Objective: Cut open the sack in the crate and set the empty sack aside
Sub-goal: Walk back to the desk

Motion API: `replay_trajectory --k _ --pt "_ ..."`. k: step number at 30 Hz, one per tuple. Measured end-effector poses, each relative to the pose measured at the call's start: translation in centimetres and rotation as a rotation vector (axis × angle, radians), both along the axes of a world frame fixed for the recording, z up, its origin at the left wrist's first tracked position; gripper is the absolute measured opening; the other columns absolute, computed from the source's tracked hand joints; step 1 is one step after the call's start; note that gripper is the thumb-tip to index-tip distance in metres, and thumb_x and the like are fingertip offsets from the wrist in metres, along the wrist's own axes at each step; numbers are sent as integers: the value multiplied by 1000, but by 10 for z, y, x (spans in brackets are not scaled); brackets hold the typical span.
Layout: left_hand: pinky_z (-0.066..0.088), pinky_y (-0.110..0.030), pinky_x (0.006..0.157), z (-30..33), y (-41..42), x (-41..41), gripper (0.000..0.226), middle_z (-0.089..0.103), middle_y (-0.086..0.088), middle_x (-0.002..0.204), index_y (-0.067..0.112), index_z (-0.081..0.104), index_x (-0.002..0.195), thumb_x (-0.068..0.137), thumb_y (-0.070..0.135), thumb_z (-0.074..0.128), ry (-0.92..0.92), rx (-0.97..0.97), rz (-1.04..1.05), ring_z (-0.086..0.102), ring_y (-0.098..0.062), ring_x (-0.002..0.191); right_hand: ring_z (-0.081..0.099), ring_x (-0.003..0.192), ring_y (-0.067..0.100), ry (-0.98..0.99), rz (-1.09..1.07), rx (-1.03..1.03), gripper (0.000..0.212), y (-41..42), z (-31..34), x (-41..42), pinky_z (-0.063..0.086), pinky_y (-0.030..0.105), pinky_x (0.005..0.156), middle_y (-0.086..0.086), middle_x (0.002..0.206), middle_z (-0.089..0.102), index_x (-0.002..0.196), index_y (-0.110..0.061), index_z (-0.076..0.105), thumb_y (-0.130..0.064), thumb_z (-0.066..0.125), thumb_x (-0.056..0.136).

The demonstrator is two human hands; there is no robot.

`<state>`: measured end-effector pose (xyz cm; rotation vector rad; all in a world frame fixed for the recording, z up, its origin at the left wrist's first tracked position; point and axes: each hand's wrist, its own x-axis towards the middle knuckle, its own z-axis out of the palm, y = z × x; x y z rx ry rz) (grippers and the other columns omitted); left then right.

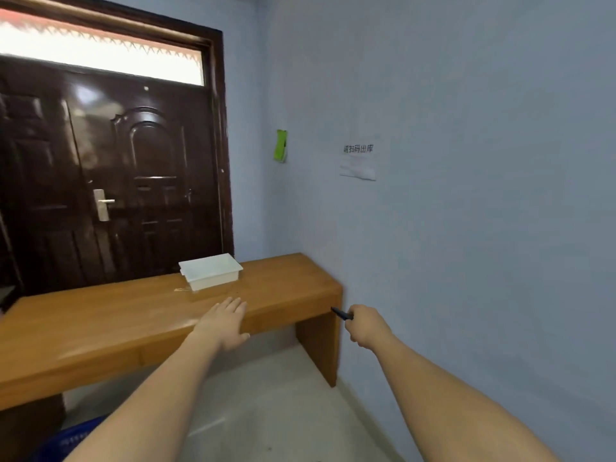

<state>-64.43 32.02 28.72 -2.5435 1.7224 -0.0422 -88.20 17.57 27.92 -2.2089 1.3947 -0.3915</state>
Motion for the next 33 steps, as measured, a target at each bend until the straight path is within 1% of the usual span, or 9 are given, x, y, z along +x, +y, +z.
replay_trajectory --k 4,7,10,12,16,21,25,29,33 --pt "7 -36 122 -19 -26 45 75 4 -5 163 14 8 153 95 43 45 28 -17 76 4 -21 150 53 78 26 64 74 -48 12 -47 -12 53 39 29 61 8 88 54 89 -12 52 -14 41 90" --pt "5 -36 122 -33 -44 71 75 2 -4 163 15 5 154 95 41 44 40 9 132 2 -20 150 53 79 25 69 116 -50 16 -87 -27 90 40 29 63 8 90 55 80 -14 49 -18 40 92" --pt "3 -36 122 -39 -64 103 76 0 -4 163 14 3 154 95 39 45 45 39 206 0 -20 150 53 80 24 41 155 -24 27 -125 -33 135 42 32 67 11 99 61 100 -9 58 -26 37 96" --pt "4 -35 121 -36 -78 126 76 0 -4 163 14 4 154 95 39 45 43 38 265 1 -20 150 54 79 24 48 200 -39 34 -146 -31 166 42 32 65 9 96 60 109 -6 58 -30 36 98" --pt "8 -36 122 -34 -97 171 76 5 -4 163 14 8 153 93 43 44 5 -6 342 5 -20 150 55 74 22 49 278 -57 33 -174 -29 224 41 29 56 5 89 58 111 -7 58 -28 36 99" --pt "9 -36 122 -36 -102 231 77 4 -5 163 13 7 153 93 44 44 14 34 453 4 -21 150 58 76 20 129 415 -84 29 -193 -26 303 45 29 62 3 91 59 109 -10 61 -28 42 97" --pt "10 -35 122 -42 -116 289 77 4 -5 163 12 7 153 94 45 43 28 15 480 3 -21 150 60 77 19 134 438 -112 26 -210 -25 375 54 33 72 3 91 60 108 -12 61 -28 43 96" --pt "9 -35 122 -49 -142 357 77 3 -5 163 13 6 153 94 45 42 49 -6 492 2 -21 150 66 84 21 181 443 -112 26 -229 -33 444 56 33 76 5 98 66 108 -13 62 -27 44 95" --pt "9 -35 122 -49 -174 421 78 3 -4 163 13 6 153 93 47 43 71 -10 471 2 -20 150 65 84 21 206 424 -142 27 -251 -31 506 53 31 67 6 97 65 108 -13 63 -26 42 96"
